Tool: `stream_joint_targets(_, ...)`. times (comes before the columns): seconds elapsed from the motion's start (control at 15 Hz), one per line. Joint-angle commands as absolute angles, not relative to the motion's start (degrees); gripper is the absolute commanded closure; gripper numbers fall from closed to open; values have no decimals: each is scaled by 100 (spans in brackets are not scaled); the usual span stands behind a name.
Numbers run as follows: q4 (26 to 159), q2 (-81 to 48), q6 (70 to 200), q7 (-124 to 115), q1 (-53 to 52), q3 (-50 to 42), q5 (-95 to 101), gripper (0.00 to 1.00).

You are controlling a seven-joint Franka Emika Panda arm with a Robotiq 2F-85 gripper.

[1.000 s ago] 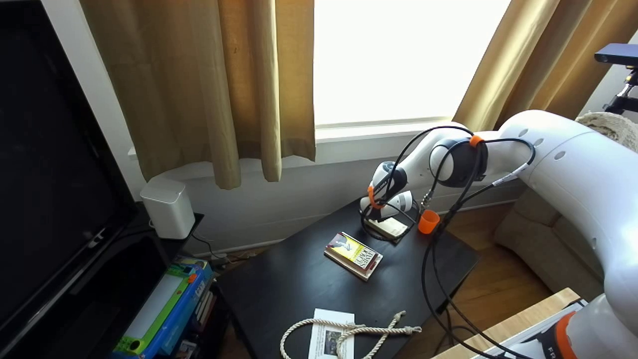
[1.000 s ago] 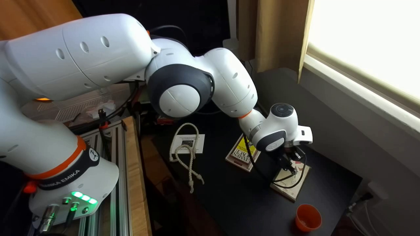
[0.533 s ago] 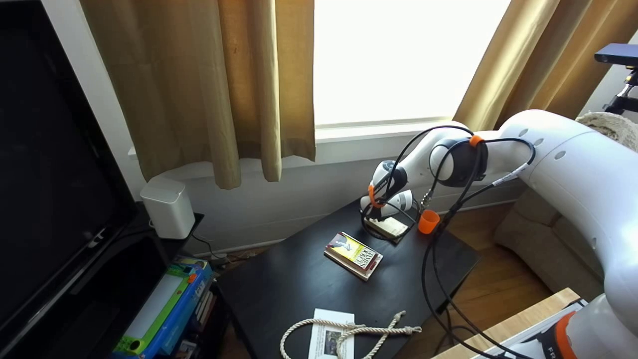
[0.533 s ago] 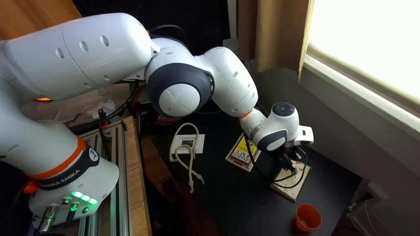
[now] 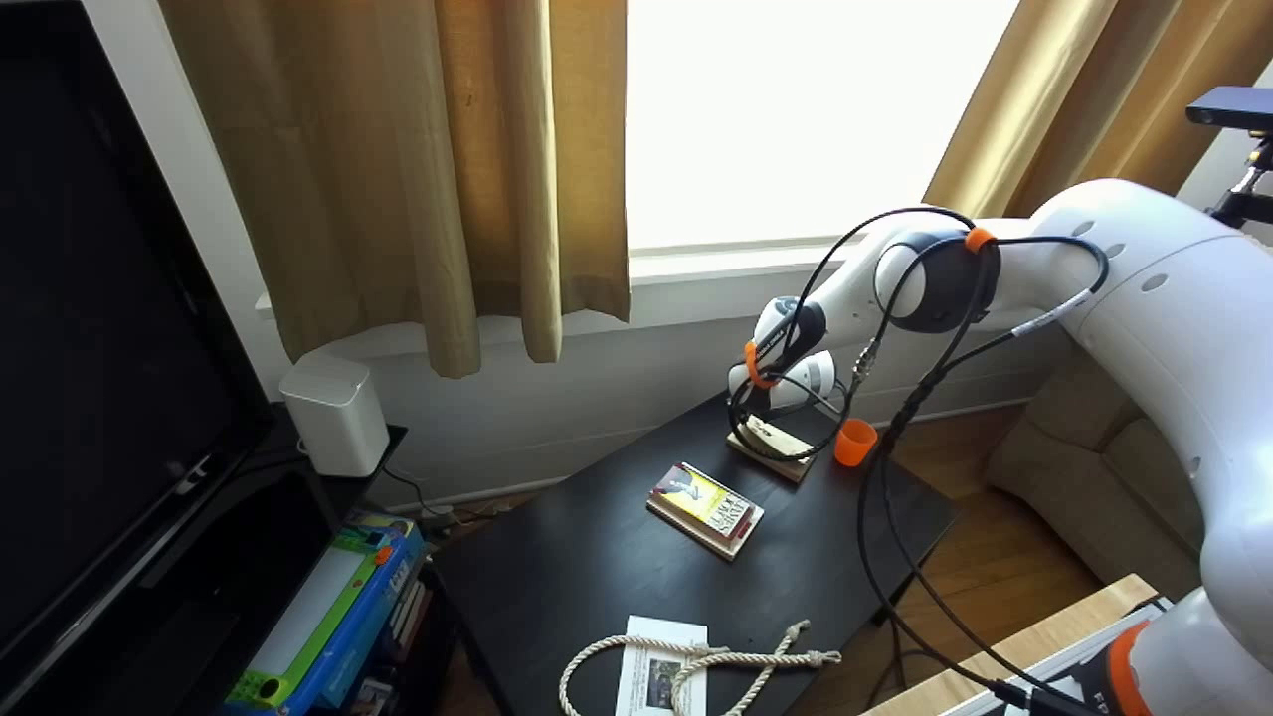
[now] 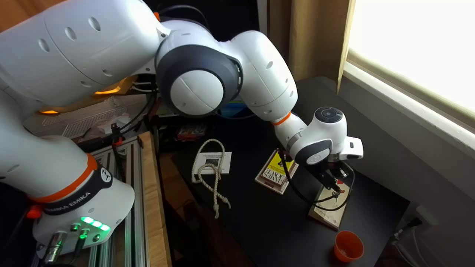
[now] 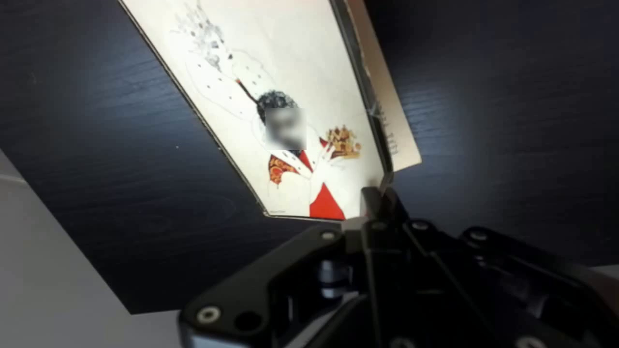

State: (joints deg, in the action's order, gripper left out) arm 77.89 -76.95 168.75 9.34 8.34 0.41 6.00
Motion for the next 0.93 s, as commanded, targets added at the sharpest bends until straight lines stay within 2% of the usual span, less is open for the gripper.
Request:
stream_joint_targets(0.0, 8744, -6872, 16824, 1043, 1139, 345, 538, 100)
stream_joint_targets(0.87, 10101, -5262, 16748, 1095, 1791, 949, 59, 100)
